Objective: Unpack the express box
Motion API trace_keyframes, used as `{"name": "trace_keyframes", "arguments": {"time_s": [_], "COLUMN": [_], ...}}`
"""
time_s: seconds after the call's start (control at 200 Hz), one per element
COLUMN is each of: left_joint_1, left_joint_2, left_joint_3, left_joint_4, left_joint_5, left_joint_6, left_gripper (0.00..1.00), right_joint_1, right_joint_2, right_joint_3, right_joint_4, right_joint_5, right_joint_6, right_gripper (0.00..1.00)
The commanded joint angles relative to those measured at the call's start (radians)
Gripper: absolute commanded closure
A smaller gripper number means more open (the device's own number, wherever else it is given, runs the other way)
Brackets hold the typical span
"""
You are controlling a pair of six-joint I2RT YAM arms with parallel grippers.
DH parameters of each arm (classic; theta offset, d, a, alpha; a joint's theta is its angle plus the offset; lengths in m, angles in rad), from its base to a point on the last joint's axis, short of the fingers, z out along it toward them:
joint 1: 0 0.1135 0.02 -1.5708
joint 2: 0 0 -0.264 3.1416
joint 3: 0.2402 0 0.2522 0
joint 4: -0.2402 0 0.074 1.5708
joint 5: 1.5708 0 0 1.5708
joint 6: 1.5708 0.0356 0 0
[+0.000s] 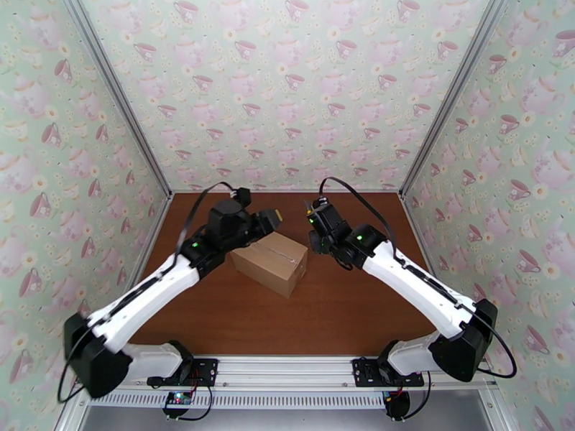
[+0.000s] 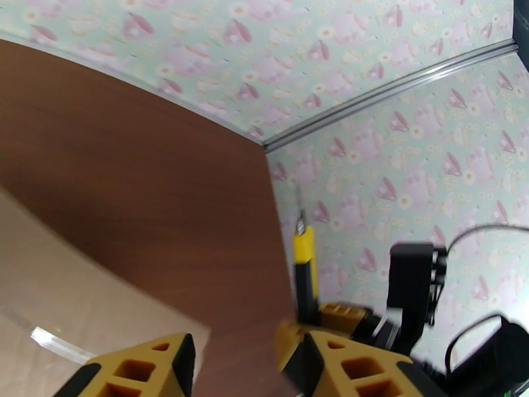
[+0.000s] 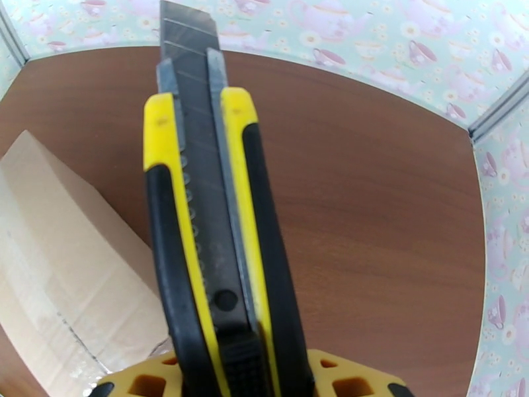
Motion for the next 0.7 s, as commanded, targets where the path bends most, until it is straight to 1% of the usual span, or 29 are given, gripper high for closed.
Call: {"name": "trace_keyframes", "arguments": {"time_s": [0.0, 0.085, 0.14, 0.21, 0.346, 0.436, 0.546, 0.691], "left_joint_1": [0.002, 0.0, 0.001, -0.001, -0.003, -0.003, -0.002, 0.01], "left_joint_2": [-0.084, -0.155, -0.199, -0.252, -0.309, -0.296, -0.233, -0.138], "left_joint_3": [-0.078, -0.162, -0.243, -0.32, -0.415, -0.444, -0.446, -0.424], "left_joint_4": [-0.218, -0.263, -0.254, -0.231, -0.206, -0.17, -0.123, -0.081], "left_joint_5": [-0.076, -0.102, -0.112, -0.115, -0.115, -0.103, -0.094, -0.136], "left_joint_6": [0.049, 0.034, 0.013, -0.021, -0.069, -0.077, -0.072, -0.037], "left_gripper": [0.57, 0.67, 0.71, 0.79, 0.83, 0.84, 0.85, 0.89], "right_joint_1": [-0.043, -0.084, -0.108, -0.134, -0.165, -0.17, -0.17, -0.171], "right_joint_2": [-0.014, -0.022, -0.021, -0.016, -0.017, -0.005, 0.019, 0.005], "right_joint_3": [-0.024, -0.051, -0.068, -0.077, -0.107, -0.108, -0.089, -0.094], "right_joint_4": [0.001, 0.024, 0.038, 0.053, 0.126, 0.154, 0.162, 0.174], "right_joint_5": [-0.01, -0.052, -0.078, -0.101, -0.161, -0.172, -0.195, -0.209], "right_joint_6": [0.005, 0.003, 0.005, 0.008, 0.017, 0.026, 0.035, 0.033], "right_gripper": [1.0, 1.0, 1.0, 1.0, 1.0, 1.0, 1.0, 1.0]}}
